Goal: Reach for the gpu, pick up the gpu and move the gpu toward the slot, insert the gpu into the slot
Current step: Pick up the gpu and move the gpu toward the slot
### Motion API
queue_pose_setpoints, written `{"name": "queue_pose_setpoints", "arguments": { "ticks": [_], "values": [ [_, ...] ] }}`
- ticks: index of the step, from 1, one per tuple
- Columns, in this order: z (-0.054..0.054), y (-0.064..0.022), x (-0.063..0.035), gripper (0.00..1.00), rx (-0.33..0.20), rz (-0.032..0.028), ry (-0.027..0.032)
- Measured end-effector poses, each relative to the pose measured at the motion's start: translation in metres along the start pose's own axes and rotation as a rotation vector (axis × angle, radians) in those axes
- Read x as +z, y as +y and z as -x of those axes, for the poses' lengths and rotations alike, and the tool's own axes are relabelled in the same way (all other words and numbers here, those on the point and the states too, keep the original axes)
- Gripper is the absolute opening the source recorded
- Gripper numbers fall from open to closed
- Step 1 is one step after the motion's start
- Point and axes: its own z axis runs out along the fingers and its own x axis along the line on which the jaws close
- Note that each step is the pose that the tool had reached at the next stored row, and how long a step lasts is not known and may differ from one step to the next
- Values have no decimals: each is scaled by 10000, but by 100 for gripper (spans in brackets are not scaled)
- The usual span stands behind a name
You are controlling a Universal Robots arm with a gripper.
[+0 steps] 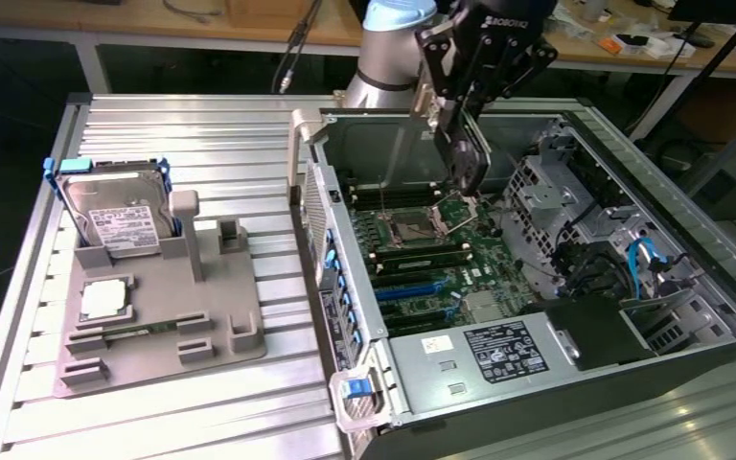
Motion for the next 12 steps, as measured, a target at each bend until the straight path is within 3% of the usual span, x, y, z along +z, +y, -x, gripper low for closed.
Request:
{"name": "queue_pose_setpoints", "arguments": {
  "ticks": [12],
  "values": [
    [420, 41, 42, 27, -3, 4, -107]
  ]
}}
